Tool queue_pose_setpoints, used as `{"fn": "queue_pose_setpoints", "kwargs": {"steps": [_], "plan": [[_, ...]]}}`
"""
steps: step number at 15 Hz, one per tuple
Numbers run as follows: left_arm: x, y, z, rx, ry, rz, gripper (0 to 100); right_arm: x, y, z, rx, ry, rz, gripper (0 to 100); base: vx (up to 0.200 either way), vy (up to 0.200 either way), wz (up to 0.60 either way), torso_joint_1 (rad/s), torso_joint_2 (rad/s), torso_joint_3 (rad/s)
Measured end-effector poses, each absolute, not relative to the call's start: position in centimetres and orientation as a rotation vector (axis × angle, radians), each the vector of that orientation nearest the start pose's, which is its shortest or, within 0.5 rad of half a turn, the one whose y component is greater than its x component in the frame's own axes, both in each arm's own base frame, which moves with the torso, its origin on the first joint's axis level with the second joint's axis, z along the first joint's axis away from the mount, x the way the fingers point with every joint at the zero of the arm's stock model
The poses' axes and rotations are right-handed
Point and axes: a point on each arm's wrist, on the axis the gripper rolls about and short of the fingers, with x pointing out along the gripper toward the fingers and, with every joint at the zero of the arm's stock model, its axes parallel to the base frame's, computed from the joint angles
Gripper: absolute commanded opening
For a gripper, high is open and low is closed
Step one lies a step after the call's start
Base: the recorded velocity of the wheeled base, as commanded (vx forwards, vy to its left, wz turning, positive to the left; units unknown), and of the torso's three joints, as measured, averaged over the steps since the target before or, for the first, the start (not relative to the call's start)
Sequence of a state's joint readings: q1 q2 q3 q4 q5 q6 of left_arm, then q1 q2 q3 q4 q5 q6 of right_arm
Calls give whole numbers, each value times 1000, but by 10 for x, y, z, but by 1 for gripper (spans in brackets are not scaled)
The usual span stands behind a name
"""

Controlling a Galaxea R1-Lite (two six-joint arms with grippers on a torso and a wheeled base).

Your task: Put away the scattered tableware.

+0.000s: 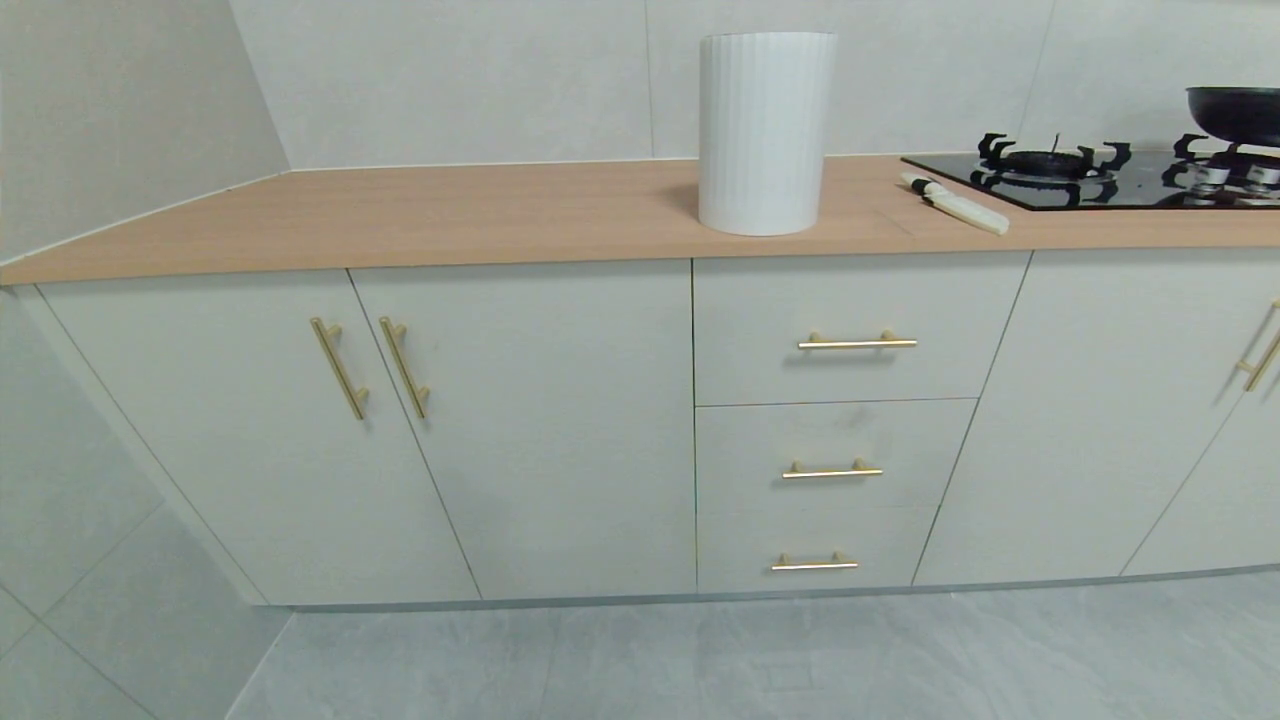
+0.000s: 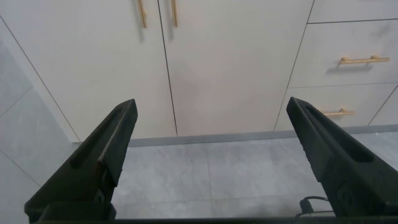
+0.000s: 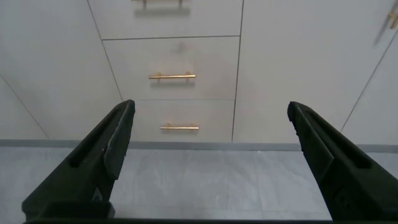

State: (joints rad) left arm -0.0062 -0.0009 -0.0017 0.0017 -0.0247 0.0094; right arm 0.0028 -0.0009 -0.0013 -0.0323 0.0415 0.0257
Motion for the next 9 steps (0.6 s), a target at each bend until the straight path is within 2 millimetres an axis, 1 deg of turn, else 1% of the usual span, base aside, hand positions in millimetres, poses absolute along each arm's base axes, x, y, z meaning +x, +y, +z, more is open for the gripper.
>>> {"fn": "queue_pose_setpoints", "kwargs": {"steps": [2,9], "plan": [[-23,0,76,9,-1,-31,100,-23,0,76,19,-8,22,100,0,0,0,0,0,0],[-23,0,76,14,-1,-31,100,-23,0,76,11,-3,19,100,0,0,0,0,0,0]]}}
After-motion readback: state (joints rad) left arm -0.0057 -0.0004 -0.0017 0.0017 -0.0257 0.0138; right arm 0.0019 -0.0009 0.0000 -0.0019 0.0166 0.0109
